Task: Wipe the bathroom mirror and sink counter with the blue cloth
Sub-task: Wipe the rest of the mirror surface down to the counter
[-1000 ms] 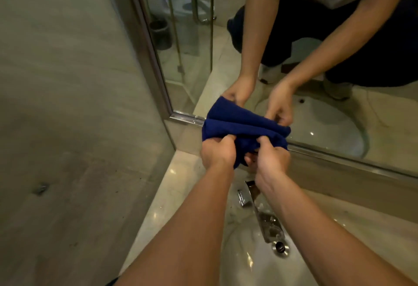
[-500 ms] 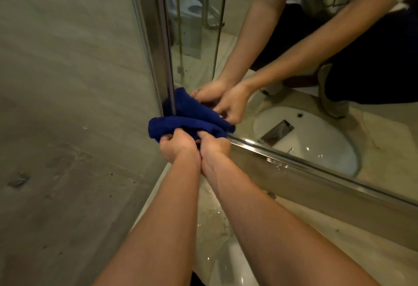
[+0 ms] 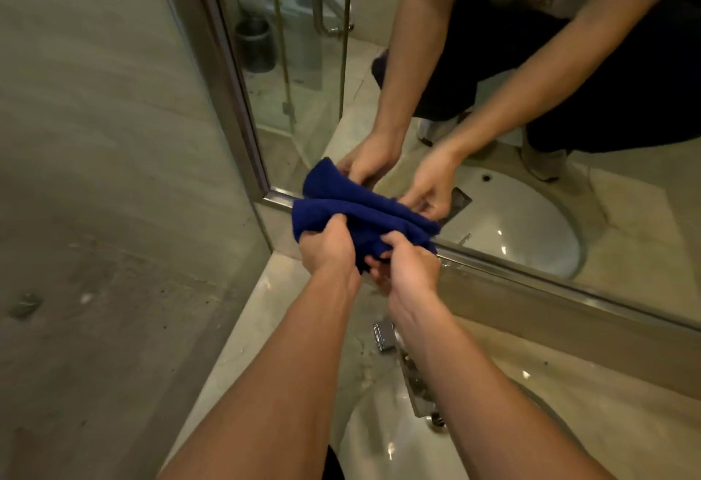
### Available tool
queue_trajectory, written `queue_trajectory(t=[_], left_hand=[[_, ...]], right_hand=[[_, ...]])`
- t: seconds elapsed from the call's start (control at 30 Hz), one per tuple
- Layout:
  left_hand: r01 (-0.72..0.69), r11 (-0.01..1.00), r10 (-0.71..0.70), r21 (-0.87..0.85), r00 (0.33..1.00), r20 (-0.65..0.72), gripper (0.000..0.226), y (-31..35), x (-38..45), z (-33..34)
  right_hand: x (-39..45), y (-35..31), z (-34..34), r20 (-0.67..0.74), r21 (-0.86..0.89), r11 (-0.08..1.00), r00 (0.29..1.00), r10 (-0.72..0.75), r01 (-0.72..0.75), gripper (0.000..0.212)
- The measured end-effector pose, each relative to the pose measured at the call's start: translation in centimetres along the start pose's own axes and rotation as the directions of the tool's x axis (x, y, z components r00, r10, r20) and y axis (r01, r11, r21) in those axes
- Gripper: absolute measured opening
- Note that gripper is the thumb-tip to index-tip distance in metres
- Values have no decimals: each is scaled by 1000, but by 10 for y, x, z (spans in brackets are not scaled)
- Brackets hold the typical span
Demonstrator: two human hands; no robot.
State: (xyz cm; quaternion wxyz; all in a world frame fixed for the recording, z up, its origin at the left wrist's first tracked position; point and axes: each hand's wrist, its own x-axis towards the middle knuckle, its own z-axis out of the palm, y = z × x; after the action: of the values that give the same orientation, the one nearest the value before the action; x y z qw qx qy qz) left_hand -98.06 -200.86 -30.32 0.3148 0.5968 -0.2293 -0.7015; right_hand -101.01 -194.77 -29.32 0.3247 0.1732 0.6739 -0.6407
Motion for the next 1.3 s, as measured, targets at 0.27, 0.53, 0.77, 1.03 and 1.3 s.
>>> queue_trajectory(t=[0.27, 0.53, 0.77, 1.03, 1.3], left_hand=[[-66, 992, 50, 109, 988, 146, 16, 3, 10, -20], [-296, 954, 277, -46, 931, -236, 38, 27, 49, -23], [-213, 976, 218, 46, 958, -186, 34, 9, 21, -5], [-77, 980, 58, 183, 993, 107, 22, -54, -62, 27], [33, 968, -104, 249, 955, 276, 32, -152, -142, 80]], right_hand=[[-1, 4, 9, -63, 27, 999, 997, -43, 45, 13], [-11, 22, 81, 68, -17, 997, 995, -68, 69, 14], [6, 14, 35, 83, -95, 995, 996, -27, 35, 24], [30, -18, -89, 16, -94, 995, 999, -30, 31, 16], [49, -61, -244, -105, -54, 998, 994, -38, 32, 11]])
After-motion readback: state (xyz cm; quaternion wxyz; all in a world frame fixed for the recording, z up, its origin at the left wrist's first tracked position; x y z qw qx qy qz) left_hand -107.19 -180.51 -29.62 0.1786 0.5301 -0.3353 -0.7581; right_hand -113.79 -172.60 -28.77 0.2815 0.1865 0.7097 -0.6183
